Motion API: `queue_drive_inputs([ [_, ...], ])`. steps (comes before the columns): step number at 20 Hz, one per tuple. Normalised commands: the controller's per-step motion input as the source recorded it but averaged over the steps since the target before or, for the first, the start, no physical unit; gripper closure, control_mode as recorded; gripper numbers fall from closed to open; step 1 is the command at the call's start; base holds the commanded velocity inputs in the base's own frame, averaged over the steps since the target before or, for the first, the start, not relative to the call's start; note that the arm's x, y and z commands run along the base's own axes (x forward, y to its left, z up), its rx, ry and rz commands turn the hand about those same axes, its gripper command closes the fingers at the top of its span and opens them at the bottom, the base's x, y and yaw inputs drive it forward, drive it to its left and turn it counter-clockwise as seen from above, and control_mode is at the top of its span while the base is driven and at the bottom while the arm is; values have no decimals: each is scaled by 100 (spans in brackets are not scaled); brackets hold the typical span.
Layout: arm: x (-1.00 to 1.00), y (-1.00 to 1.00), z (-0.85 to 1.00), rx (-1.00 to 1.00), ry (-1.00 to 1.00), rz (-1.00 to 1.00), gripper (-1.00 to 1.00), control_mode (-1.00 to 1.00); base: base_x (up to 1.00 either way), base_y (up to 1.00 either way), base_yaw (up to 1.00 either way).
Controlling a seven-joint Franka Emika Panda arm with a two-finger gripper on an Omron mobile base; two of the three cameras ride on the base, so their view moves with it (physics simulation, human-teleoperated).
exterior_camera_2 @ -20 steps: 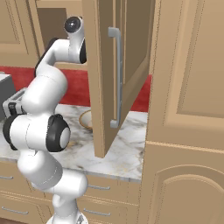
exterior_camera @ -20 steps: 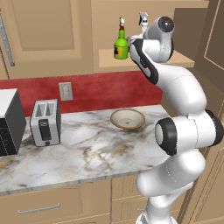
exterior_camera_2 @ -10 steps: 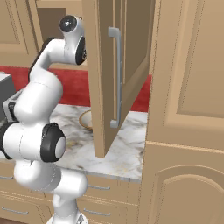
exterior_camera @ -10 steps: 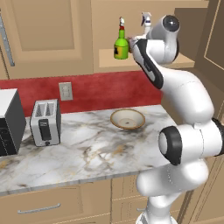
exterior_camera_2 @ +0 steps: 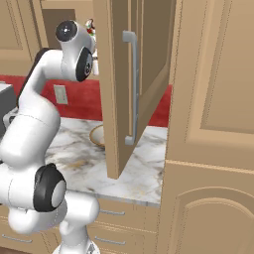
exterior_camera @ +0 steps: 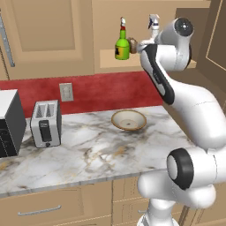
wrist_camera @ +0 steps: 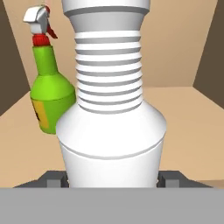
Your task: Pick the spray and spray from the cabinet and place them on the counter.
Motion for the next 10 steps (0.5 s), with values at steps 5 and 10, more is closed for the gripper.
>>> queue_drive_inputs([
  [5,-67,0,0,0,0,0,100,-100,0,0,0],
  [10,-66,1,-2,0,0,0,100,-100,0,0,0],
])
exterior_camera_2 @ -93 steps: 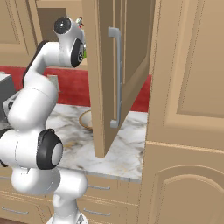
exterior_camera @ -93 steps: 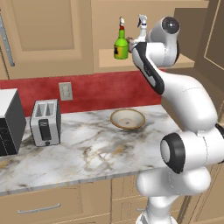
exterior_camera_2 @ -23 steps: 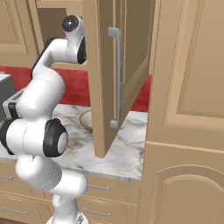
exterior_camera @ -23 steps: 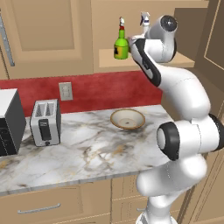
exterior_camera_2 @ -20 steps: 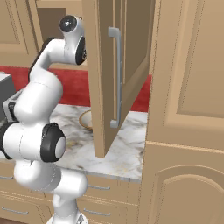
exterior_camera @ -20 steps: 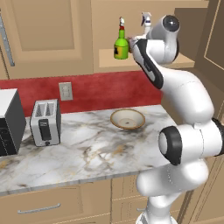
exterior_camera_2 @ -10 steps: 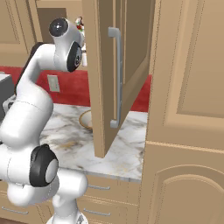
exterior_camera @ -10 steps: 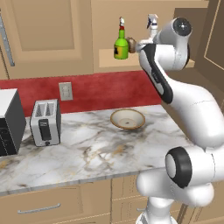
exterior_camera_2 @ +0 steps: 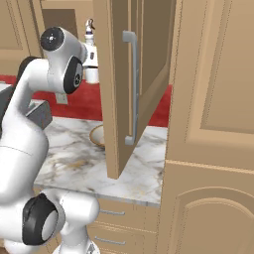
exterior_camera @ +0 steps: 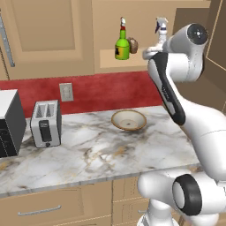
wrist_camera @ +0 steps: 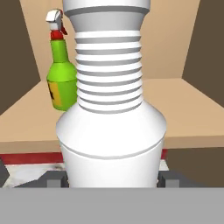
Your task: Pick the spray and spray from the cabinet and place them on the counter.
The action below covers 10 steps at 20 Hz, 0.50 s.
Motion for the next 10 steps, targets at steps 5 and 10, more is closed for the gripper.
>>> queue_drive_inputs([
  [5,-67,5,-14,0,-1,0,100,-100,0,0,0],
  [10,-53,22,-39,0,-1,0,100,-100,0,0,0],
])
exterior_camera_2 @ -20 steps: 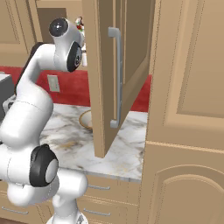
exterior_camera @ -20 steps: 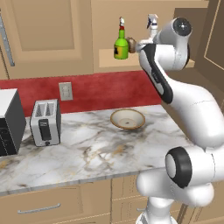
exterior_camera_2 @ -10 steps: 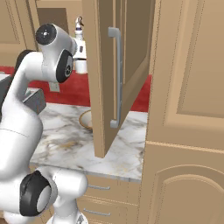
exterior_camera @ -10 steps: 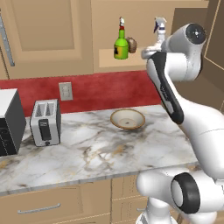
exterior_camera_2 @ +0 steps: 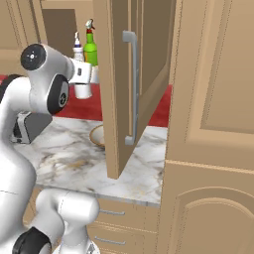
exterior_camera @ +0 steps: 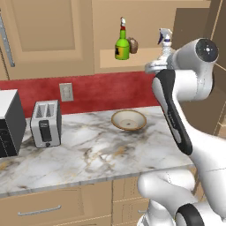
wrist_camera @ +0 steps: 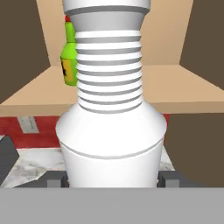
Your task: Pick the spray and spray from the cabinet and place them on the counter.
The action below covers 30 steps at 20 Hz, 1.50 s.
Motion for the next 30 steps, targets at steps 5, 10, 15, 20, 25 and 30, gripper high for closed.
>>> queue_drive_inputs([
  [5,-50,28,-49,0,-6,0,100,-100,0,0,0],
  [10,-55,22,-55,0,-9,2,100,-100,0,0,0],
  [15,-40,25,-51,0,-6,5,100,-100,0,0,0],
  [20,-19,32,-46,1,0,3,100,-100,0,0,0],
  [25,-10,27,-36,2,-2,2,100,-100,0,0,0],
  [30,-3,28,-35,1,-1,2,100,-100,0,0,0],
])
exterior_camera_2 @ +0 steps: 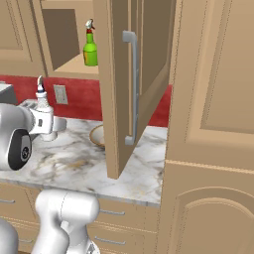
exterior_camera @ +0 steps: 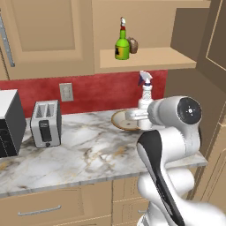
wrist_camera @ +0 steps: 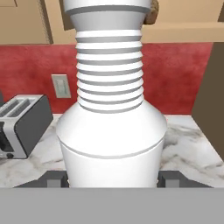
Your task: Pick the spray and spray from the cabinet and place them on the counter.
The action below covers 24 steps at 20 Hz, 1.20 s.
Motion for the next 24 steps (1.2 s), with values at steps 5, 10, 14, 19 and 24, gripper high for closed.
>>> queue_drive_inputs([
  [5,0,27,-39,4,0,2,100,-100,0,0,0],
  [10,20,27,-46,3,-4,0,100,-100,0,0,0],
  [14,8,18,-54,1,-8,-4,100,-100,0,0,0],
  [19,12,15,-61,0,-11,-5,100,-100,0,0,0],
  [24,20,4,-52,0,-8,-9,100,-100,0,0,0],
])
